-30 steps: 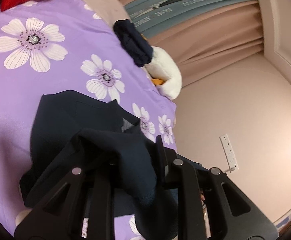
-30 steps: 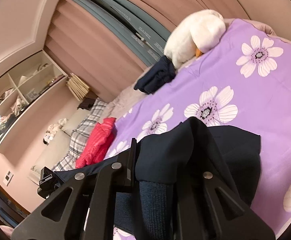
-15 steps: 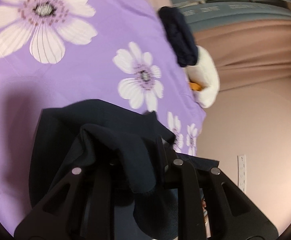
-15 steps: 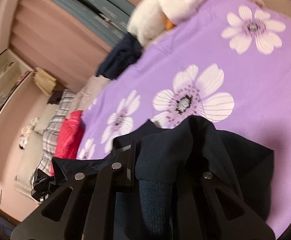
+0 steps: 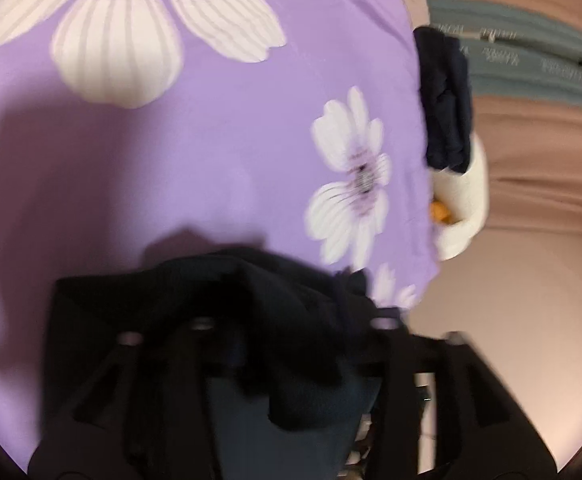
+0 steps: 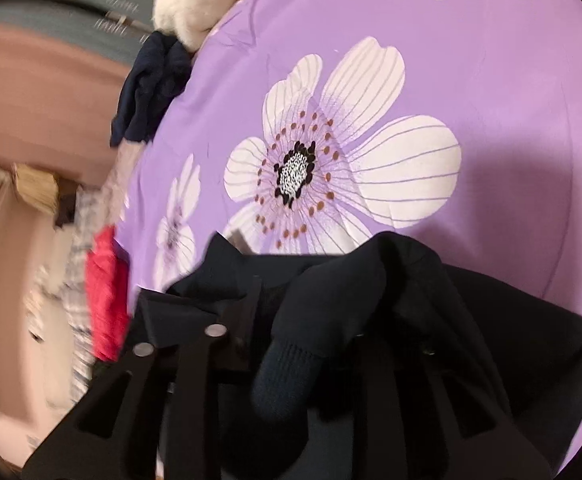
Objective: Fold large clothes
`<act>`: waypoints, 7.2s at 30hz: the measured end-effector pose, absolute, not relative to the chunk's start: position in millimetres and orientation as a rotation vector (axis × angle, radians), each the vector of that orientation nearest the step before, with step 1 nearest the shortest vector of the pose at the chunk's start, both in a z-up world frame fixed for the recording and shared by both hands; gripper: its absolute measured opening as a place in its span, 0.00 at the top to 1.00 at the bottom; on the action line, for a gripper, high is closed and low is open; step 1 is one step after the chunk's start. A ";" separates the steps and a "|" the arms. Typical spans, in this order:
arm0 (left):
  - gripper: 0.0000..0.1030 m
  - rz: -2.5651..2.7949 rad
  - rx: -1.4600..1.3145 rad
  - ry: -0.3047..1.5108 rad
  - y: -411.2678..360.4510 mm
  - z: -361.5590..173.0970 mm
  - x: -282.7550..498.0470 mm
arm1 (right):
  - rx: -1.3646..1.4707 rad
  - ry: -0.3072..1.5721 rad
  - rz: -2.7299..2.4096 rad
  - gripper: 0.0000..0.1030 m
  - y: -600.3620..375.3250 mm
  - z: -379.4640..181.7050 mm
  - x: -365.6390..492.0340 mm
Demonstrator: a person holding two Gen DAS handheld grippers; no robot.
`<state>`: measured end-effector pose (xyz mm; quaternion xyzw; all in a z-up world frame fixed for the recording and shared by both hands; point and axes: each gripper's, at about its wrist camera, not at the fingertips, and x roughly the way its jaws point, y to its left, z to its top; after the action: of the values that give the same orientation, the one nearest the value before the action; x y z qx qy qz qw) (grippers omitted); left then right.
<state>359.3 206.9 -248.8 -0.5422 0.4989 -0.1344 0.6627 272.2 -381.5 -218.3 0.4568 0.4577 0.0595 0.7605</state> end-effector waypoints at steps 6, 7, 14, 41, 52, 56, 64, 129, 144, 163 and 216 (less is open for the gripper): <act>0.31 -0.246 -1.197 1.045 213.4 -225.2 375.8 | 1.315 0.884 0.167 0.37 -414.1 -210.7 276.0; 0.29 -0.213 -1.168 1.019 219.2 -218.8 378.1 | 1.301 0.880 0.154 0.37 -417.2 -206.7 277.4; 0.22 -0.144 -0.910 1.012 227.3 -187.6 367.5 | 0.892 0.843 0.158 0.36 -400.6 -152.9 285.8; 0.11 -0.455 -0.307 1.105 97.2 -194.1 324.9 | -0.492 0.847 0.559 0.96 -146.2 -166.3 341.3; 0.11 -0.383 -0.232 1.090 77.0 -189.7 352.6 | -0.371 0.864 0.394 0.83 -145.9 -180.5 373.3; 0.11 -0.471 -0.206 1.047 58.4 -176.8 339.8 | -0.132 0.821 0.447 0.74 -191.8 -140.4 355.6; 0.16 -0.421 -0.085 1.095 41.8 -213.7 346.2 | -0.172 1.002 0.377 0.77 -223.1 -192.3 339.8; 0.69 -0.275 -0.418 1.057 222.5 -208.1 130.6 | 0.192 0.958 0.040 0.92 -352.2 -167.4 53.6; 0.08 -0.343 -0.174 0.912 115.8 -141.6 131.9 | 0.044 0.778 0.231 0.47 -242.3 -123.1 70.0; 0.07 -0.332 0.086 0.961 44.7 -201.6 121.6 | 0.025 0.866 0.141 0.46 -246.9 -178.5 79.5; 0.03 -0.240 0.139 1.005 16.8 -214.9 223.6 | 0.099 0.918 -0.054 0.45 -255.5 -183.9 176.6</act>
<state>223.6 16.8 -214.9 0.0666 0.4802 -0.1149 0.8671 176.6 -255.5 -183.9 0.0478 0.4429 -0.0262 0.8949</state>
